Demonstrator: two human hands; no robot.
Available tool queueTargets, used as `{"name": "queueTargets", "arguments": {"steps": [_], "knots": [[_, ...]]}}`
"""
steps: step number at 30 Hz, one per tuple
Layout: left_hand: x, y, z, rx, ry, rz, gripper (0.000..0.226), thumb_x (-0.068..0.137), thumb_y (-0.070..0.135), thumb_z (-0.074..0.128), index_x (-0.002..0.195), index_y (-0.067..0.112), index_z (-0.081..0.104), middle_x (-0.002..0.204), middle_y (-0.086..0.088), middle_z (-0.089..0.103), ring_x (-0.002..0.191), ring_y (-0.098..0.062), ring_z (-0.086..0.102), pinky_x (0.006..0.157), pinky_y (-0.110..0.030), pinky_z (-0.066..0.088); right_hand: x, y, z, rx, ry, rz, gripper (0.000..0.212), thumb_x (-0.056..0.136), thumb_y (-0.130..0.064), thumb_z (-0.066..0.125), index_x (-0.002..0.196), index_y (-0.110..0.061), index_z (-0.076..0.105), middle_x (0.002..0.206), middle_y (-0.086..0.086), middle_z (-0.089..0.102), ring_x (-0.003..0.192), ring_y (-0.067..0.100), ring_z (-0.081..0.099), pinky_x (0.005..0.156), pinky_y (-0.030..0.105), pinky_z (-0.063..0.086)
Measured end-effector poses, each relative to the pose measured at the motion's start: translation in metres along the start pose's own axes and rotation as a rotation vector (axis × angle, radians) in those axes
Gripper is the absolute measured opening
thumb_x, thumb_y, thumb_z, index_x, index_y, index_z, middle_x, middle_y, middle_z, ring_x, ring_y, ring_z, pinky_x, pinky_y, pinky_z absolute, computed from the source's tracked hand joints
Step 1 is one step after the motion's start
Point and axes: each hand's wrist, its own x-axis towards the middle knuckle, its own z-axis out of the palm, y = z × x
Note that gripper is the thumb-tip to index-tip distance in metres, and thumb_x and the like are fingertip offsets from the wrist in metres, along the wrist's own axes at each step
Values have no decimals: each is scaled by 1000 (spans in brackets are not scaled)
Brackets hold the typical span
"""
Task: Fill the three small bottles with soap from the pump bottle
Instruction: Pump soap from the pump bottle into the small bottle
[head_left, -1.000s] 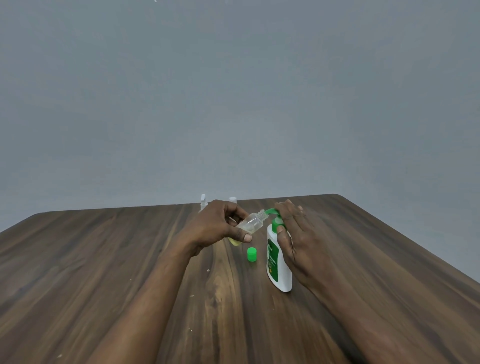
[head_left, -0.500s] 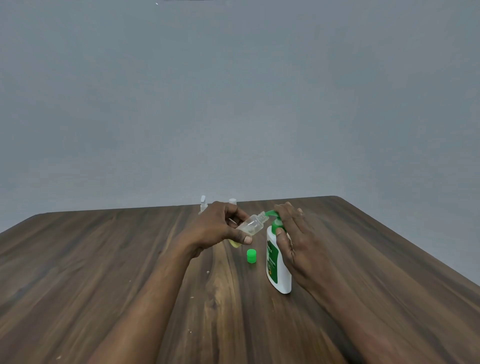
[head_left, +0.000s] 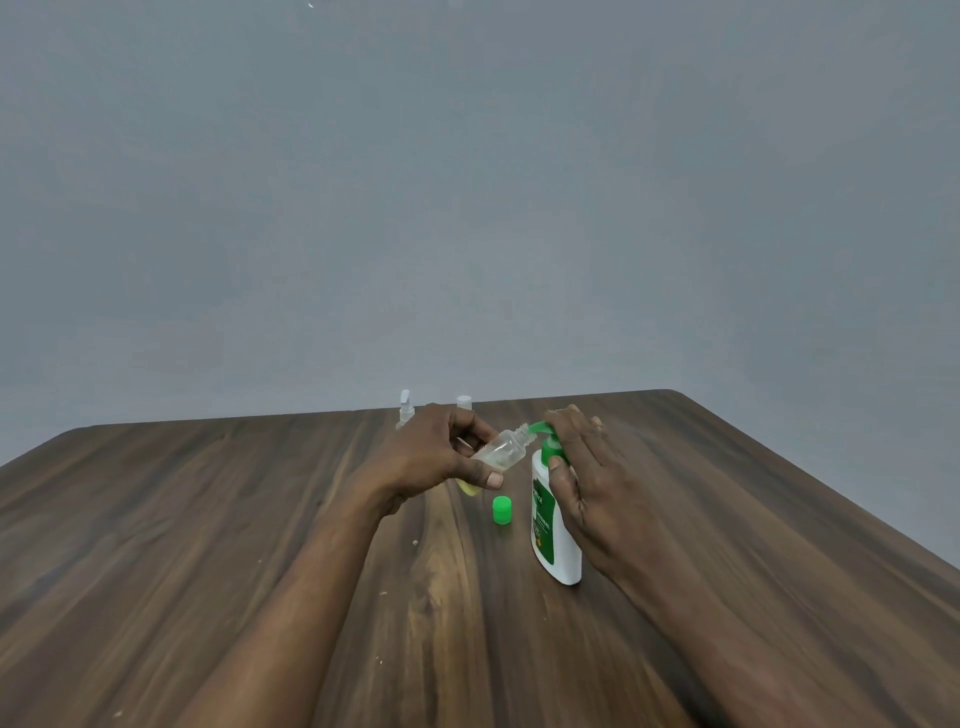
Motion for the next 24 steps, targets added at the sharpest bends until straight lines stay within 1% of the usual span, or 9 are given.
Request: {"name": "queueTargets", "arguments": {"steps": [2, 5, 9, 12, 14, 16, 19, 21, 24], "knots": [[0, -1, 0, 3, 2, -1, 36, 63, 12, 94, 92, 23, 77, 86, -2, 72, 75, -9, 64, 72, -25, 53, 0, 0, -1, 5, 12, 3, 44, 96, -22, 41, 137, -7, 47, 142, 7, 47, 136, 17, 39, 116, 28, 22], [0, 0, -1, 3, 7, 1, 35, 63, 12, 94, 92, 22, 77, 89, -8, 73, 76, -10, 64, 74, -26, 52, 1, -1, -1, 1, 28, 12, 45, 96, -24, 38, 136, -6, 48, 141, 8, 49, 135, 19, 41, 115, 26, 21], [0, 1, 0, 7, 5, 7, 38, 63, 11, 94, 97, 18, 77, 99, -16, 74, 80, -15, 65, 77, -30, 54, 0, 0, 1, -3, 18, 11, 43, 94, -17, 44, 135, -5, 50, 140, 10, 50, 134, 20, 42, 115, 23, 18], [0, 1, 1, 11, -1, 2, 38, 63, 12, 94, 95, 21, 77, 95, -12, 75, 78, -12, 65, 74, -27, 53, 0, 1, 1, -8, -2, 6, 41, 95, -13, 49, 135, -5, 49, 141, 10, 48, 135, 20, 40, 115, 22, 16], [0, 1, 1, 5, 0, 1, 36, 63, 12, 94, 93, 22, 77, 84, -3, 73, 74, -8, 64, 71, -23, 53, 0, 1, 1, 3, 6, 5, 41, 94, -10, 52, 135, -5, 50, 140, 10, 49, 135, 21, 41, 114, 24, 18], [0, 1, 0, -1, 4, 0, 36, 62, 11, 95, 91, 23, 77, 78, 6, 72, 72, -6, 64, 68, -20, 52, 0, 0, 0, 15, 16, 4, 41, 94, -10, 51, 135, -5, 50, 140, 9, 50, 135, 20, 41, 114, 26, 21], [1, 1, -1, -14, 4, -2, 35, 62, 11, 94, 90, 22, 77, 78, 4, 71, 72, -7, 63, 69, -23, 52, 1, 1, 0, 11, 12, 7, 42, 96, -15, 45, 138, -8, 47, 142, 6, 47, 137, 17, 37, 116, 25, 19], [1, 0, -1, -17, 0, -3, 35, 62, 10, 94, 91, 21, 77, 79, 3, 71, 72, -8, 63, 69, -23, 52, 1, 2, 1, 13, -2, 17, 43, 97, -15, 45, 140, -10, 43, 145, 4, 44, 139, 15, 33, 117, 22, 16], [1, 0, -1, -13, -1, -3, 36, 63, 10, 94, 93, 19, 77, 81, 0, 73, 74, -9, 65, 72, -24, 53, 1, 3, 2, 12, 13, 14, 43, 97, -16, 42, 139, -8, 45, 144, 6, 45, 138, 17, 36, 116, 22, 16]]}}
